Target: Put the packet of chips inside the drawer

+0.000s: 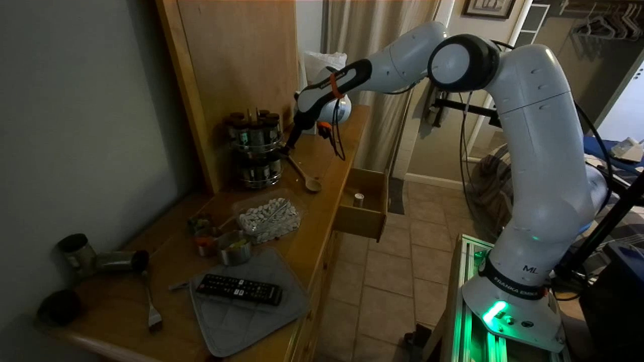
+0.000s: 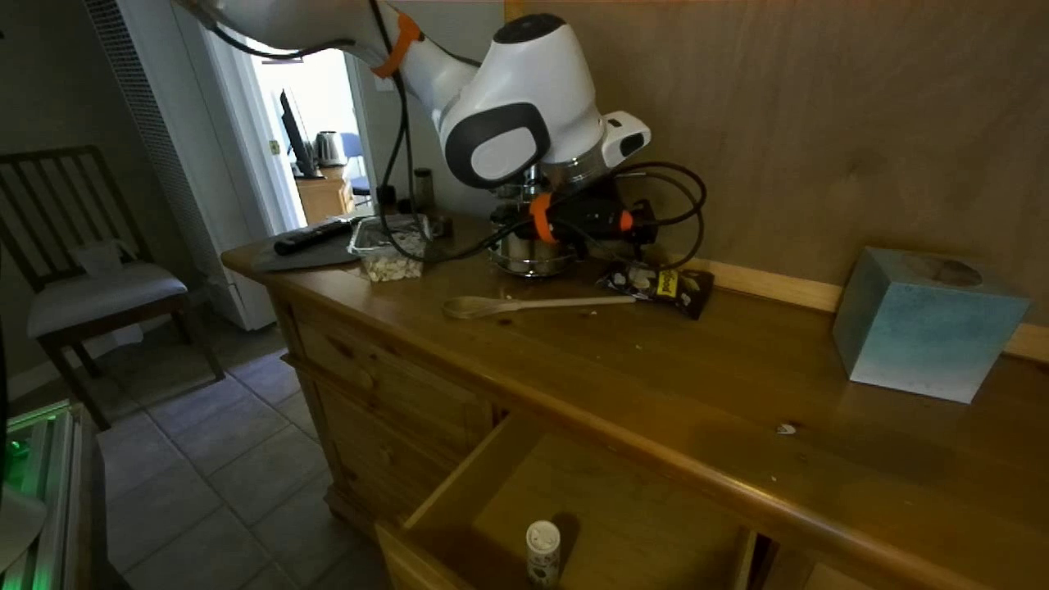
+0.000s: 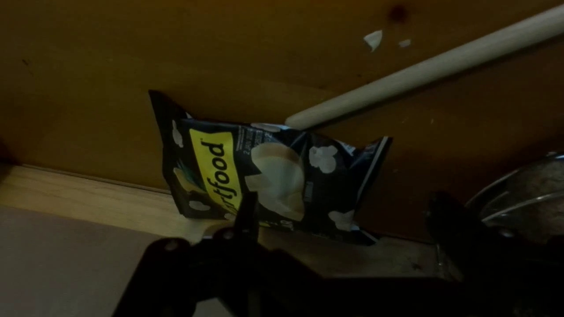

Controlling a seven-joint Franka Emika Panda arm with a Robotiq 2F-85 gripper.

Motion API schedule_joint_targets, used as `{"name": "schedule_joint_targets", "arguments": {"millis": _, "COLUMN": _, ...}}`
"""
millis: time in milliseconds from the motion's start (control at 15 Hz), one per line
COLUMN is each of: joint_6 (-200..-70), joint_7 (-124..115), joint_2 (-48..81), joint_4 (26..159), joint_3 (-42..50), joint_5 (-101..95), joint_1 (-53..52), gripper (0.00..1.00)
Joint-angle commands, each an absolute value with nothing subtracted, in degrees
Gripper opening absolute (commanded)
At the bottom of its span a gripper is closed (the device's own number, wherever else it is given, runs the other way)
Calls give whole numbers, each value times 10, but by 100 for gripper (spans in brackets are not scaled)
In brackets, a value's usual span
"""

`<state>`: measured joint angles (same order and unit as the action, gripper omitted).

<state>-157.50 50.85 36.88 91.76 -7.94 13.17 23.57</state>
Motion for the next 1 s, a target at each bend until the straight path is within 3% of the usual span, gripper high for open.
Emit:
{"name": "schedule_joint_targets", "arguments": {"millis": 0, "joint_6": -1592, "joint_7": 545, "joint_2": 413, "joint_4": 872, "joint_3": -119, "joint_5": 141, "joint_1": 261, "gripper": 69}}
{"name": "schedule_joint_targets", "arguments": {"millis": 667, "joint_6": -1588, "joint_7": 557, "joint_2": 447, "joint_4": 843, "joint_3": -135, "joint_5": 132, "joint_1": 270, "gripper": 1}}
{"name": "schedule_joint_targets", "arguments": {"millis": 933, "joint_6": -1591, "joint_7": 553, "joint_2": 423, "joint_4": 857, "joint_3": -133, "joint_5": 133, "joint_1": 272, "gripper": 0}}
